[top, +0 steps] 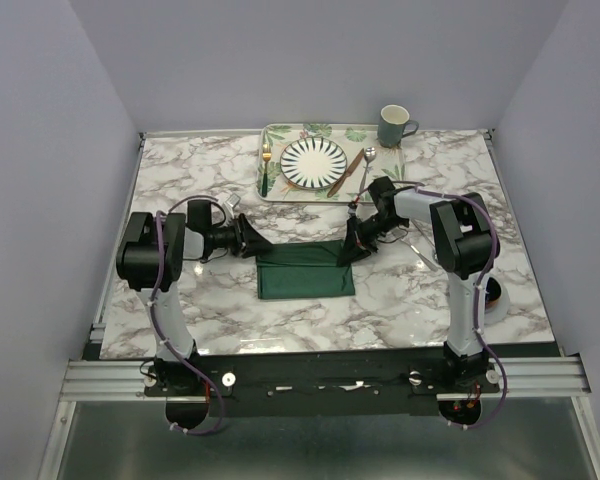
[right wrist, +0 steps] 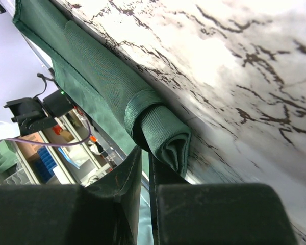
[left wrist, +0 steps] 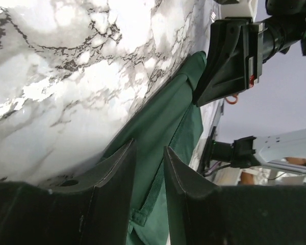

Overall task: Fold the napkin into a case and place the utensils inside
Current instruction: Smooth out the 2/3-rectangle-folded napkin at the center of the board.

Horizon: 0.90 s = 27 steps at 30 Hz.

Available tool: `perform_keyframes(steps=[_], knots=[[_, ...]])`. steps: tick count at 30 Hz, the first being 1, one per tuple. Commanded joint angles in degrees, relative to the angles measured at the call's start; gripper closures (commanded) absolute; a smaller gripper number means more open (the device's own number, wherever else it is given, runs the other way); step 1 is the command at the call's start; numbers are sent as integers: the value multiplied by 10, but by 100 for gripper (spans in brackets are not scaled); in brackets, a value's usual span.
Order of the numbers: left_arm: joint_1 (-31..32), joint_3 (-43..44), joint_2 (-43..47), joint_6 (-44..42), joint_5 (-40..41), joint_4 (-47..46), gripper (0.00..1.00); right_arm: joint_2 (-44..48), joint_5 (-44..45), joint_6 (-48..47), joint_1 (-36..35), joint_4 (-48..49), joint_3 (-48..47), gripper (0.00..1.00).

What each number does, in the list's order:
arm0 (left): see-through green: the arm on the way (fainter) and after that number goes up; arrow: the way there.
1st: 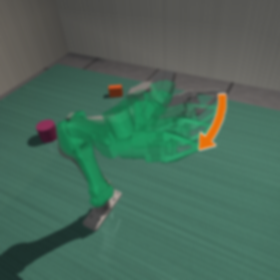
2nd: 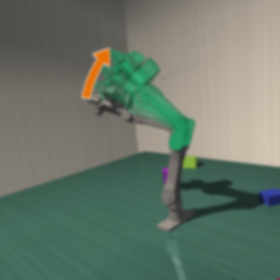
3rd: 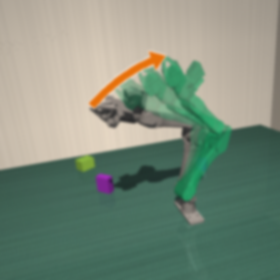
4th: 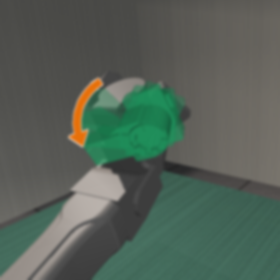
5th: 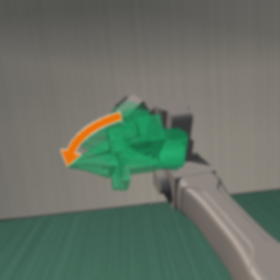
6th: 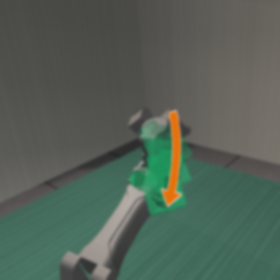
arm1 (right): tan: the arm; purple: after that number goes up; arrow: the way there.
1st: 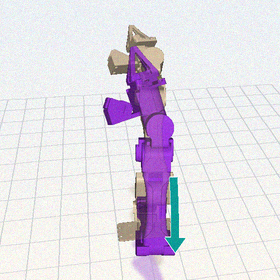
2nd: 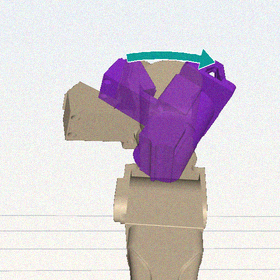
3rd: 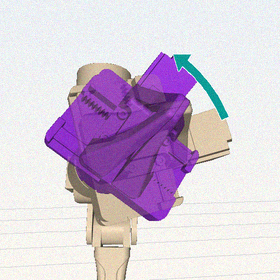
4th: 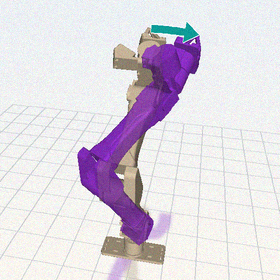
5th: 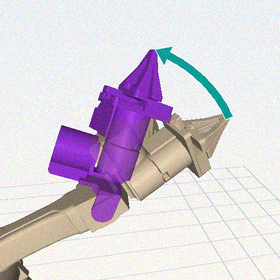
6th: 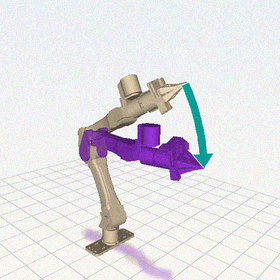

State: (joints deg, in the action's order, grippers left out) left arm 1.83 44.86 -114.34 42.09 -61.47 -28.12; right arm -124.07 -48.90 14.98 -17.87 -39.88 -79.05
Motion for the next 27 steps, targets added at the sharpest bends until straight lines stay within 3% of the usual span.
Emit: perform_keyframes(steps=[1, 4, 7, 13, 21, 27], knots=[[-14, 11, 45, -162, 2, 166, 58, -14, 94, -24, 4, 23, 28, 81], [-14, 37, 75, -258, 3, 275, 61, -9, 84, -26, 4, 24, 29, 81], [-14, 48, 100, -292, 1, 321, 65, 0, 78, -26, 3, 25, 33, 81], [22, 76, 134, -275, 30, 309, 71, 29, 54, -21, 3, 31, 42, 81], [119, 118, 97, -294, 79, 316, 76, 109, -61, -7, 2, 44, 44, 77], [146, 128, 69, -338, 126, 360, 80, 129, -86, 26, 2, 63, 9, 74]])
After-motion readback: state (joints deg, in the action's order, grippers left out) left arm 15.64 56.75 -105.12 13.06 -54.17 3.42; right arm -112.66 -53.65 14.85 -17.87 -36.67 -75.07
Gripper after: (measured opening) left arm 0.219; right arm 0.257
